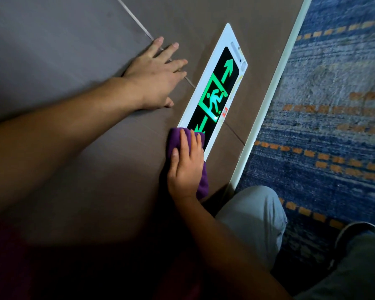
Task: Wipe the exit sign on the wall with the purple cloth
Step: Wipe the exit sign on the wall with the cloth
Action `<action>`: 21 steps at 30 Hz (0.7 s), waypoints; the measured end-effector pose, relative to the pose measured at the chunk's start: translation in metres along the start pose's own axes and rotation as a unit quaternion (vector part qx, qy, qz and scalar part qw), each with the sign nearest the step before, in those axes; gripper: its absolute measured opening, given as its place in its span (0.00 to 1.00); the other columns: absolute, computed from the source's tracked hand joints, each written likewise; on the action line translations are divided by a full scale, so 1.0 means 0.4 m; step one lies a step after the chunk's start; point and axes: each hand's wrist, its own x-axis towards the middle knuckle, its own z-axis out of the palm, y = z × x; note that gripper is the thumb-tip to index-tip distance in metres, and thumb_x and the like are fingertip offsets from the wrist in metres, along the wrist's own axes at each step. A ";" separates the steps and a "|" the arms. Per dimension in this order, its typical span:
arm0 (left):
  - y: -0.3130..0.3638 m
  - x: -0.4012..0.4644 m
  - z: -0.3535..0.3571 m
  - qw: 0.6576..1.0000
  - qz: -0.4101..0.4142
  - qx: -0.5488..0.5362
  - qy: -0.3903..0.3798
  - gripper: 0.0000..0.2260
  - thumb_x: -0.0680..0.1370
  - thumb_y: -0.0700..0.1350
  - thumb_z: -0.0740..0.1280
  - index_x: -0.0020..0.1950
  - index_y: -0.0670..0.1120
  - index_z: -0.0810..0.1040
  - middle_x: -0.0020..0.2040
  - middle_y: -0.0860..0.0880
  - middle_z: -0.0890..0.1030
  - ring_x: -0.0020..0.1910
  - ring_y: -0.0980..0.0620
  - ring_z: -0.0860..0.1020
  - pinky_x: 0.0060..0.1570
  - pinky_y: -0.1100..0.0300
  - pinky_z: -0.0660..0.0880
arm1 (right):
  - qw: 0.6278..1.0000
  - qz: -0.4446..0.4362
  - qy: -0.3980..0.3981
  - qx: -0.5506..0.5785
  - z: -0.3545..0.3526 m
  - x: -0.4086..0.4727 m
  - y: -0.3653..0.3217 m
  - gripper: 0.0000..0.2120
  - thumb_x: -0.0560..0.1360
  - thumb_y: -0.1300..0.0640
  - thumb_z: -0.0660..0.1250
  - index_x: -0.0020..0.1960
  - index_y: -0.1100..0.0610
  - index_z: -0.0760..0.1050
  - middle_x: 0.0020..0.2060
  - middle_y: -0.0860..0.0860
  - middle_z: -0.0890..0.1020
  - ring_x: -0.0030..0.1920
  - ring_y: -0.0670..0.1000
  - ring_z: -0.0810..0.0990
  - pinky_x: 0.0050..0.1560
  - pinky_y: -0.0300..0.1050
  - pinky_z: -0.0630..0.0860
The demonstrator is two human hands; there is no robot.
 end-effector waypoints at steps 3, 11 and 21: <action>0.001 0.001 0.001 1.000 0.002 -0.003 -0.001 0.38 0.77 0.64 0.67 0.82 0.47 0.60 0.83 0.46 0.56 0.83 0.40 0.46 0.80 0.39 0.41 | 0.999 0.048 0.001 0.005 -0.004 -0.018 0.019 0.24 0.83 0.57 0.59 0.79 0.58 0.66 0.79 0.57 0.68 0.82 0.60 0.59 0.78 0.65 0.60; -0.005 0.003 0.003 1.000 0.015 0.005 -0.017 0.39 0.77 0.64 0.67 0.82 0.48 0.59 0.84 0.46 0.54 0.83 0.39 0.45 0.79 0.37 0.41 | 0.987 0.114 0.027 0.106 0.014 0.054 -0.130 0.23 0.83 0.56 0.58 0.78 0.55 0.68 0.79 0.56 0.67 0.83 0.60 0.56 0.82 0.59 0.53; -0.016 -0.001 -0.010 0.999 0.034 -0.006 -0.016 0.38 0.76 0.63 0.69 0.81 0.49 0.62 0.83 0.47 0.57 0.83 0.41 0.48 0.79 0.38 0.42 | 0.985 0.138 0.048 0.093 0.001 0.028 -0.026 0.23 0.83 0.56 0.57 0.76 0.57 0.70 0.77 0.56 0.70 0.81 0.59 0.61 0.82 0.56 0.56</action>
